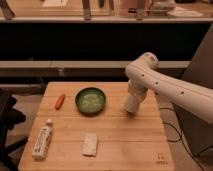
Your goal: Place the ceramic cup over the eraser
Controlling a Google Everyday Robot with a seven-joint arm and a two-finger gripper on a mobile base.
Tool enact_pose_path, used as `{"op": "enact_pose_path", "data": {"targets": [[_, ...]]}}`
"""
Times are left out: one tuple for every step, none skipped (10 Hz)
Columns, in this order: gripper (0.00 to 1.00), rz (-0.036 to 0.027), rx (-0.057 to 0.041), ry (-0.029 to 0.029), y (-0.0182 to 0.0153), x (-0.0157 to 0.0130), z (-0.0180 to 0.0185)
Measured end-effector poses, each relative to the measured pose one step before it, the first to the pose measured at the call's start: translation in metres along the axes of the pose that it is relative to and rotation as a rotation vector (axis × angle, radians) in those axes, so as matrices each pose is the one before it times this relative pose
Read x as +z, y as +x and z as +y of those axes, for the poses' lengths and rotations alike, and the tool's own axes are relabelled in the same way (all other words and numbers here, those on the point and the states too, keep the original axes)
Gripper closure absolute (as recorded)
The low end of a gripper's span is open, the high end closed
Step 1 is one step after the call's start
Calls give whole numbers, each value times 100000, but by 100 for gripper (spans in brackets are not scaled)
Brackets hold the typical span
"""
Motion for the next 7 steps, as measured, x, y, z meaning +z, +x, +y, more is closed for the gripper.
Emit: {"op": "enact_pose_path", "data": {"targets": [[26,942,189,452,495,212,-765],[21,834,-373,509,416,192,-871],[20,628,-529,218,185,35,-556],[20,371,-423,-649,173,45,-176],[22,-680,-460,-410,31,-16,-164],[29,-876,-35,-616,-246,91,412],[41,-793,-382,-889,-614,-182,1089]]}}
